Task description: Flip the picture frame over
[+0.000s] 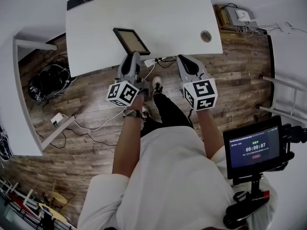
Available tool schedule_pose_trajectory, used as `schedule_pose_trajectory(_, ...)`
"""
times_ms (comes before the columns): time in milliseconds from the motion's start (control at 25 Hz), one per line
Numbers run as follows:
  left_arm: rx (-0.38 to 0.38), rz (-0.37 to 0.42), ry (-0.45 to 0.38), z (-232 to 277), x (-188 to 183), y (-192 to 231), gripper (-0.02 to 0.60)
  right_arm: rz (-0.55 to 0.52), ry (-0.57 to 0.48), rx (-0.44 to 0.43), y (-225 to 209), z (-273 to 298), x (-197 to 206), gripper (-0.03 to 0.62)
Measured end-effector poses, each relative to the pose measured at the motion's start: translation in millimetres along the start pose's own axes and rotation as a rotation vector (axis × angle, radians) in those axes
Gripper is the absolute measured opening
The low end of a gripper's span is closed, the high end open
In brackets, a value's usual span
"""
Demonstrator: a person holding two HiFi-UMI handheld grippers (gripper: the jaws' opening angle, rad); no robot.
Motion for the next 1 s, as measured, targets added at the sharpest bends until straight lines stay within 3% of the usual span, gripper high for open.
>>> schedule_pose_trajectory(520,-0.259,-0.113,0.004,-40.7,24.5,41.6,0.077,-0.024,0.007,-0.030,9.3,0.7,4.2,0.003)
schedule_pose_trajectory(640,-0.275,-0.135,-0.010,-46.8,26.4,46.5,0.077,-0.028,0.012,-0.037,11.7,0.9,5.6,0.003)
schedule_pose_trajectory(1000,-0.312,-0.106,0.006,-51.4,24.4,55.6,0.100,-0.040,0.015,-0.054,15.9,1.5,6.5,0.003)
Point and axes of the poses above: the fingertips, and each gripper's own axes: z forward along the fingers, y to its left, x out of its underside, the point moved 4 cm from there along -z, backward along the fingers, and after that the axes turned 10 degrees about x, right-handed, at the moved point
